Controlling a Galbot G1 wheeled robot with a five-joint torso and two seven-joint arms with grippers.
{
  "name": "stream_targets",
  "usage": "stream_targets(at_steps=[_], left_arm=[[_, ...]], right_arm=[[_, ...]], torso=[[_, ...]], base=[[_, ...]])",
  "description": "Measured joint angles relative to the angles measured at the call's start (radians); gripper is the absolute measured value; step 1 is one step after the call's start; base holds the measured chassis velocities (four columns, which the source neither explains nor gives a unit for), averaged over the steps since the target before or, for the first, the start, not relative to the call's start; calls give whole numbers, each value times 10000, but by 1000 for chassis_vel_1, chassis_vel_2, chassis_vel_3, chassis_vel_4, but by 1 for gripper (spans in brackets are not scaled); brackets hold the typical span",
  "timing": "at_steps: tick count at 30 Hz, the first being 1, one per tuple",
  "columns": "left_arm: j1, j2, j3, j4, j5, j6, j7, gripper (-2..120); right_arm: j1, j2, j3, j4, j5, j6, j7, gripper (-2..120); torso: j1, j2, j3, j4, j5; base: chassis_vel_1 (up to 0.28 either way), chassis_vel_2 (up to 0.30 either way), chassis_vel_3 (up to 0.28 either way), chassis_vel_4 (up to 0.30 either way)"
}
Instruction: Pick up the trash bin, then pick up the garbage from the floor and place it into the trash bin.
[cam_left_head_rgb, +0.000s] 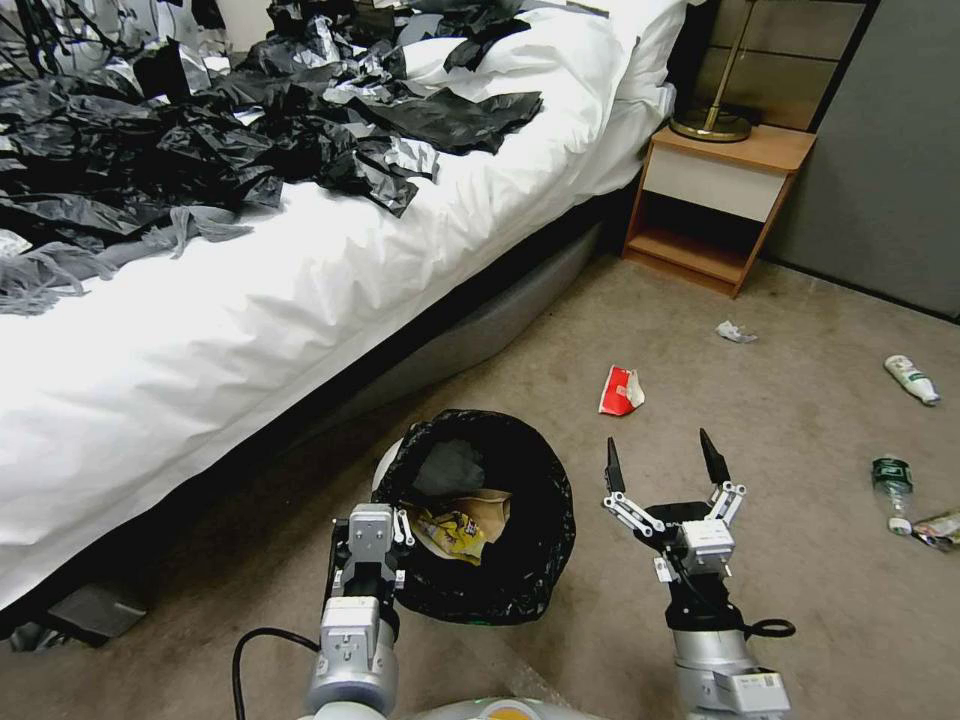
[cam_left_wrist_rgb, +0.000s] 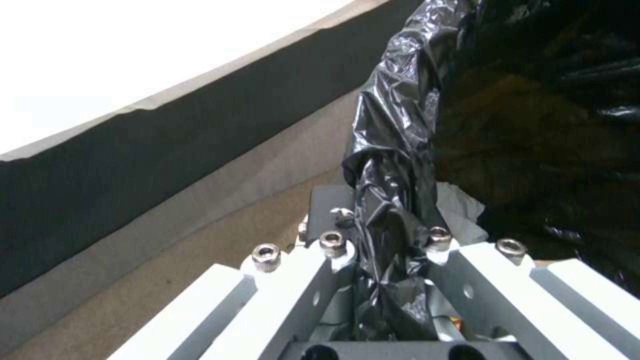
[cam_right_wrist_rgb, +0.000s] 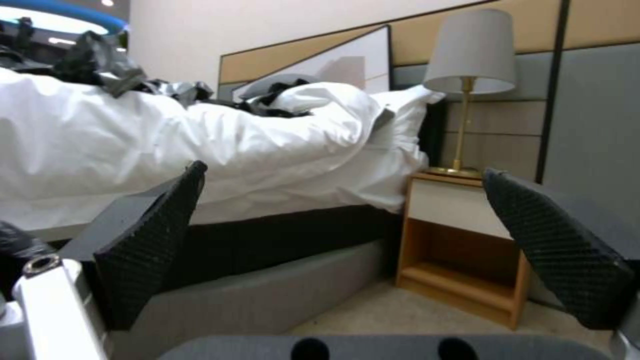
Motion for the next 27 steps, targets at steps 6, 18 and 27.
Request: stream_targets(at_steps=[6, 18, 27], left_arm=[[-14, -20, 5, 0, -1, 27, 0, 2], [1, -28, 37, 0, 10, 84, 0, 2], [31, -30, 45, -9, 42, 87, 6, 2]], right_arm=[[163, 8, 61, -201, 99, 113, 195, 100], [219, 62, 49, -272, 82, 228, 203, 100], [219, 93, 8, -385, 29, 291, 84, 100]], torso=[[1, 0, 0, 0, 0], [1, 0, 0, 0, 0], [0, 0, 0, -2, 0]], base=[[-15, -13, -18, -11], [-72, -73, -73, -63], [-118, -114, -110, -116]])
